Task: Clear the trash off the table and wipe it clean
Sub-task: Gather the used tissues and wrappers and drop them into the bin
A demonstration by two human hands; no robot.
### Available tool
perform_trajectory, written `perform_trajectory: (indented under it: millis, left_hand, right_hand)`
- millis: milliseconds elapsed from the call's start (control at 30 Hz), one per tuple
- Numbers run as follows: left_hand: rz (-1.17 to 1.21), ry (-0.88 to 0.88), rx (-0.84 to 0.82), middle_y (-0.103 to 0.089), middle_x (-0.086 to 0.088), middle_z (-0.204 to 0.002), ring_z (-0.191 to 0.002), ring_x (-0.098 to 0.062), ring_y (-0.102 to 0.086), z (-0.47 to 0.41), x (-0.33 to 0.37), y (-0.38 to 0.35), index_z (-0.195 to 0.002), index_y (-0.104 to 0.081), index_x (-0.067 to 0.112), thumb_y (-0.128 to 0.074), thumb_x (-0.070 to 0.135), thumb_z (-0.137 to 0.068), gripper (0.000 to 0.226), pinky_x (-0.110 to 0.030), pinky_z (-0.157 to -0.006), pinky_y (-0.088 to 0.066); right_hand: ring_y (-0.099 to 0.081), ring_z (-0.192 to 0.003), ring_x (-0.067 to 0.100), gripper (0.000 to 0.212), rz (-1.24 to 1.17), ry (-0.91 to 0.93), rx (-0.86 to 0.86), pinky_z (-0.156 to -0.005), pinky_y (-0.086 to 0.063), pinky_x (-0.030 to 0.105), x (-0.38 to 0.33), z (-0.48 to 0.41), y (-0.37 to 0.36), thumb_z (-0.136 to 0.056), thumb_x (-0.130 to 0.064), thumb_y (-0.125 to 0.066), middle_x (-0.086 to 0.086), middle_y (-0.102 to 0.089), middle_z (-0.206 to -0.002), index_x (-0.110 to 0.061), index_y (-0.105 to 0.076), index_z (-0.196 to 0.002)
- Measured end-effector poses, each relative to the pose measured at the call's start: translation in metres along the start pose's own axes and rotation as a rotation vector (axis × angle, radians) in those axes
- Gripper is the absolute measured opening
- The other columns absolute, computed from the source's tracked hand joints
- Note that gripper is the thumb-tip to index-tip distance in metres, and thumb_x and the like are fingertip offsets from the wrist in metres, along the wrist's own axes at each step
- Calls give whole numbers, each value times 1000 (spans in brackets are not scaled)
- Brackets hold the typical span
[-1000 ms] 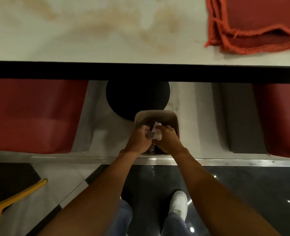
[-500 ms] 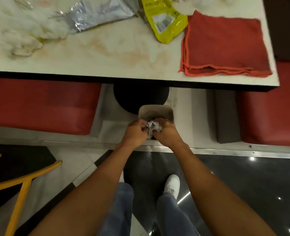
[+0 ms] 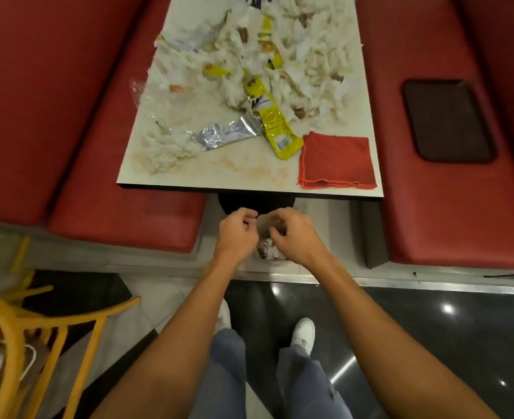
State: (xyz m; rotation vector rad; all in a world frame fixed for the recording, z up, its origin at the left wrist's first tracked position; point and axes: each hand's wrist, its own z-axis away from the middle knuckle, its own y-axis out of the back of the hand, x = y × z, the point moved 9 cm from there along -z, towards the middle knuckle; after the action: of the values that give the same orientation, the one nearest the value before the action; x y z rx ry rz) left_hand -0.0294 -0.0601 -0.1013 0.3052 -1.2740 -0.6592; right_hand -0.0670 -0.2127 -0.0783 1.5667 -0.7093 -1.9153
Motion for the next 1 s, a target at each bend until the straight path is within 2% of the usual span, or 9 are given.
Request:
perform_trajectory:
  millis: [100,233,367,467,600,700,833,933,1000]
  left_hand:
    - [46,-62,83,-74,0,-102,-92,-11,-69,-2,25,45,-114,-72,18,-58,9,-99,21,-26,-86,-56]
    - [47,-153,169,-68,6,-110,-87,-1,-64,-21,46,104,-118,-70,20,-56,16,-104,21,-12,-74,-49]
    - [17,-196,269,-63,3,-116,-87,0,-61,-50,51,161,-119,-69,19,-56,11,-100,24,-7,-75,-44]
    - [11,-195,350,-62,1,-115,-85,-4,-59,-69,47,198,-117,-69,17,-57,3,-95,28,-23,-86,-50]
    - [-6,-137,428,-57,3,-119,-104,-16,-57,-93,25,234,-118,-68,21,-56,3,-92,33,-27,-95,-46]
    - [-30,-78,421,-54,3,-123,-116,-20,-53,-111,0,248,-116,-67,27,-57,6,-92,33,-36,-105,-45]
    - [-66,-28,363,-58,0,-124,-116,-25,-54,-124,-28,254,-117,-69,25,-59,7,-91,33,-42,-107,-45]
    - [-49,-30,343,-61,-1,-122,-111,-26,-57,-128,-41,254,-116,-70,24,-61,9,-91,31,-43,-103,-47]
    - [-31,-34,342,-63,-1,-120,-109,-27,-59,-129,-46,253,-116,-70,24,-63,9,-91,29,-45,-102,-48]
  right_hand:
    - [-62,-108,21,30,9,52,38,-95,-52,36,-41,-11,24,-91,-15,-67,1,-71,-115,-17,-72,-120]
    - [-60,-103,19,29,-2,115,84,-89,-44,27,-91,-40,42,-93,-11,-66,2,-69,-115,-15,-71,-121]
    - [-61,-100,18,29,-25,153,128,-91,-48,30,-138,-78,43,-93,-12,-66,1,-71,-114,-15,-71,-121]
    - [-62,-102,19,33,-41,171,123,-93,-51,33,-167,-110,25,-91,-14,-68,3,-70,-116,-15,-69,-124]
    - [-54,-123,28,45,-32,153,91,-105,-48,43,-194,-147,-13,-91,-20,-72,9,-63,-129,-13,-63,-134]
    - [-47,-126,33,55,92,122,121,-109,-42,43,-206,-169,-35,-89,-32,-76,10,-58,-135,-15,-60,-139]
    - [-44,-126,34,70,273,104,56,-109,-42,48,-212,-184,-62,-86,-43,-80,9,-52,-142,-22,-54,-148]
    - [-44,-123,34,61,258,80,27,-109,-40,47,-210,-186,-75,-85,-41,-81,10,-55,-134,-22,-63,-140]
    - [-45,-123,34,51,166,47,42,-108,-40,43,-206,-186,-77,-84,-32,-84,11,-57,-128,-17,-68,-130]
